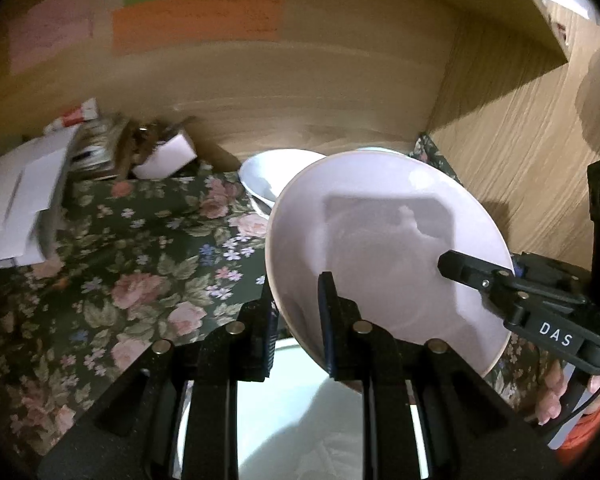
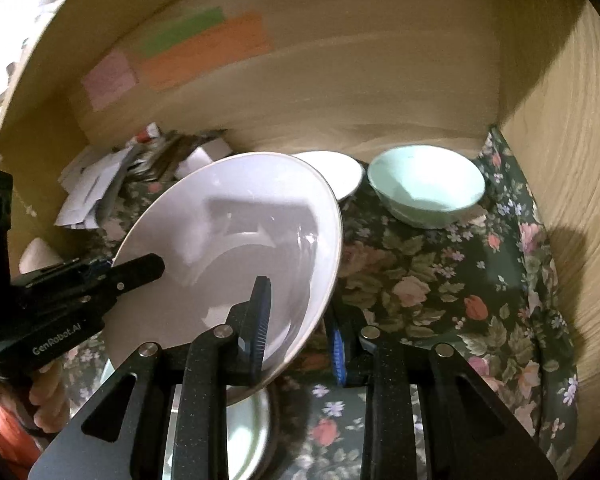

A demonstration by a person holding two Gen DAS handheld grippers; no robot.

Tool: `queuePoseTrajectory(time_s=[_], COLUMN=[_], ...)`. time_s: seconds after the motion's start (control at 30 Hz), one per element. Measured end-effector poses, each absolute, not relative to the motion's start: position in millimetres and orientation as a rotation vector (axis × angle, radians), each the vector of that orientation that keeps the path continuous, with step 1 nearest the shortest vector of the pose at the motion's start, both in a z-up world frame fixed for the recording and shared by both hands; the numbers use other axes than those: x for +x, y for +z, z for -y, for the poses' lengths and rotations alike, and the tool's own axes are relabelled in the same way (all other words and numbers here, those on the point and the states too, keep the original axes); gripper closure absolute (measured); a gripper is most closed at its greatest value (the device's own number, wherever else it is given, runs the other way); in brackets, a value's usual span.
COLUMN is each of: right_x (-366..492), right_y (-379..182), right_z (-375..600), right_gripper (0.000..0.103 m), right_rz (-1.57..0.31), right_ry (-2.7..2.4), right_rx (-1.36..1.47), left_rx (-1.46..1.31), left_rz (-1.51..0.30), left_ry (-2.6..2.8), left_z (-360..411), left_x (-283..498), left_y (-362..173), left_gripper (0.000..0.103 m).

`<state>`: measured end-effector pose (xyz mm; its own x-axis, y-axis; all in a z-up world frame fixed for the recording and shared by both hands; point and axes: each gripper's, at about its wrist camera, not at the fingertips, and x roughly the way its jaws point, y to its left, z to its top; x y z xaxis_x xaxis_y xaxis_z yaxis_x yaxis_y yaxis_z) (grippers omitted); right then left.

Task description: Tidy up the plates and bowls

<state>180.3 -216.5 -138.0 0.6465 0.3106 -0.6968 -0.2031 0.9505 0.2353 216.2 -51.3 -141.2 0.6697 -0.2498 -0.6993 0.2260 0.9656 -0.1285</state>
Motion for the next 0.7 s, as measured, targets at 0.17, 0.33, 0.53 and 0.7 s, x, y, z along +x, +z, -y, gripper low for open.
queuePoseTrajectory(time_s=[0.17, 0.33, 0.53, 0.7], right_x=[167, 154, 142, 135], right_y=[-128, -120, -112, -114], right_z=[195, 173, 143, 117], right_gripper=[0.079, 0.079, 0.079, 0.079], right_rz=[-0.796, -0.775, -0.758, -0.764], right_ry=[0.331, 0.374, 0.430, 0.476], right_rx=[0.127, 0.121, 0.099, 0.085], left_rx=[-0.036, -0.051, -0.069, -0.090], left_rz=[-0.769, -0.739, -0.711, -0.711], left_ry=[-0.230, -0.184, -0.127, -0.084], left_z=[31, 9, -21, -48], left_x=[191, 165, 135, 115], left_y=[-130, -122, -116, -118], left_gripper=[0.084, 0.084, 0.084, 0.084])
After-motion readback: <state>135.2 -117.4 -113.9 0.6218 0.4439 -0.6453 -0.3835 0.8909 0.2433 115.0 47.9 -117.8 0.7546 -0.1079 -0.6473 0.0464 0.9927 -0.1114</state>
